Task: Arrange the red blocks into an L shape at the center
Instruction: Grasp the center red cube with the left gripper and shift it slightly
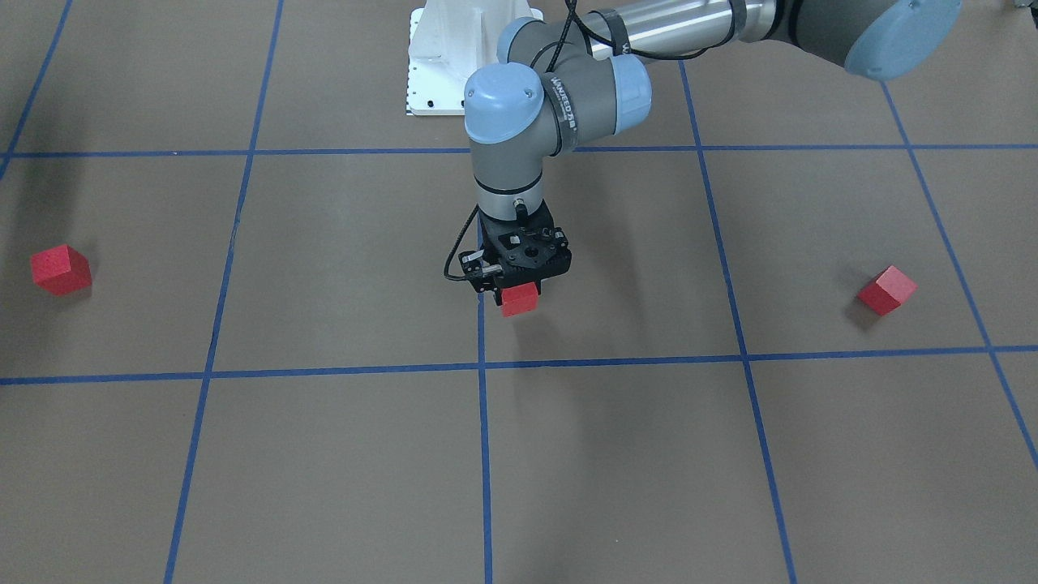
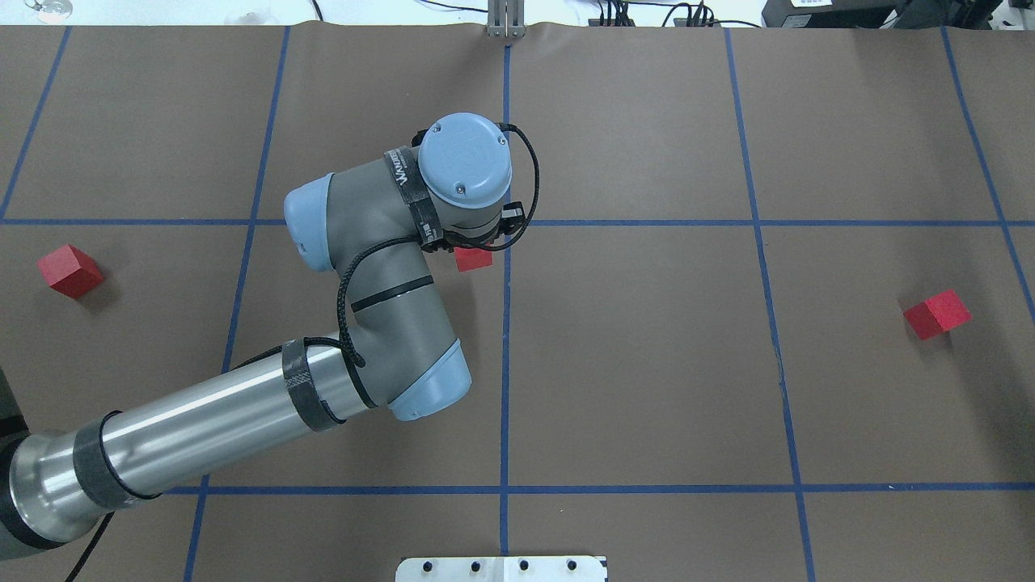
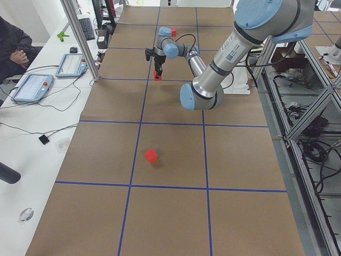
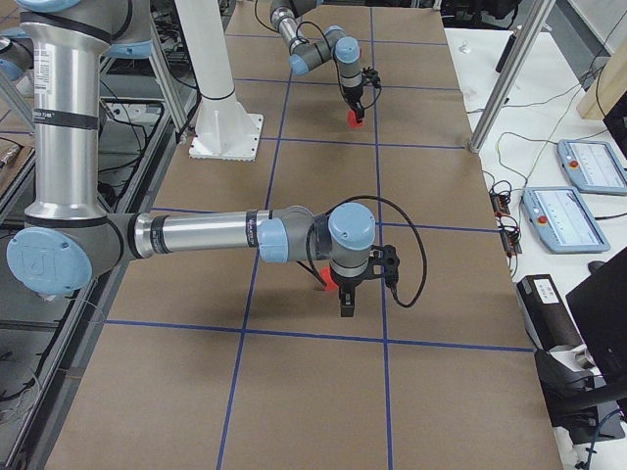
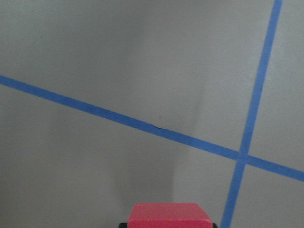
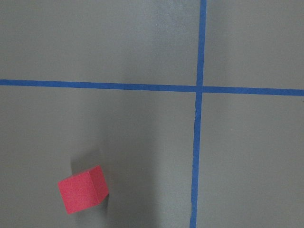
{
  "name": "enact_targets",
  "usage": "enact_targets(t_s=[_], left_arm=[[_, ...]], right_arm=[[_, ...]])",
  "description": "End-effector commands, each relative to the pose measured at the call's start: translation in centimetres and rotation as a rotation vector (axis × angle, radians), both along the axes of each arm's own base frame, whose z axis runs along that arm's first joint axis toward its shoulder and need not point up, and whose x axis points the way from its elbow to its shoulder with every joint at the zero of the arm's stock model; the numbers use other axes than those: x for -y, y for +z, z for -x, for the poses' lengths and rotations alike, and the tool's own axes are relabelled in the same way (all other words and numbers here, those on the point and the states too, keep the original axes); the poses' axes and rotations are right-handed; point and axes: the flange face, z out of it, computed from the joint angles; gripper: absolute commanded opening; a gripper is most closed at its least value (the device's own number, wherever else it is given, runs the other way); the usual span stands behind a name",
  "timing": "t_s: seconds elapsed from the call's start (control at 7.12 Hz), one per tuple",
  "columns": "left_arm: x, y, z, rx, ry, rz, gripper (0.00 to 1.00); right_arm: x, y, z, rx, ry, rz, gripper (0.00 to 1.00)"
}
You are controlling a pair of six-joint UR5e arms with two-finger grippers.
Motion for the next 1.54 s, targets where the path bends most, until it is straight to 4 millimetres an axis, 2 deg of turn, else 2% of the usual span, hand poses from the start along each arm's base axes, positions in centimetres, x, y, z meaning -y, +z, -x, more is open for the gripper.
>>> enact_targets(t_s=[0.0,0.14,1.12,1.26,1.4], left_arm=[[0.5,0.1,-3.6,-0.032,0.069,-0.082,0.00],[0.1,0.1,-5.0,-0.051,0.087,-0.098,0.00],[-0.5,1.3,-6.2,-0.019,0.128,-0.110,0.00],[-0.5,1.4,-6.3,-0.017,0.128,-0.109,0.52],[-0.7,1.4,-6.4,-0.016,0.131,-0.108,0.97]], right_arm=[[0.0,0.0,0.0,0.000,0.000,0.000,0.99],[0.0,0.1,0.0,0.000,-0.001,0.000,0.99],[0.0,0.0,0.0,0.000,-0.001,-0.001,0.99],[0.0,0.1,0.0,0.000,-0.001,0.000,0.99],[0.0,0.0,0.0,0.000,-0.001,-0.001,0.99]])
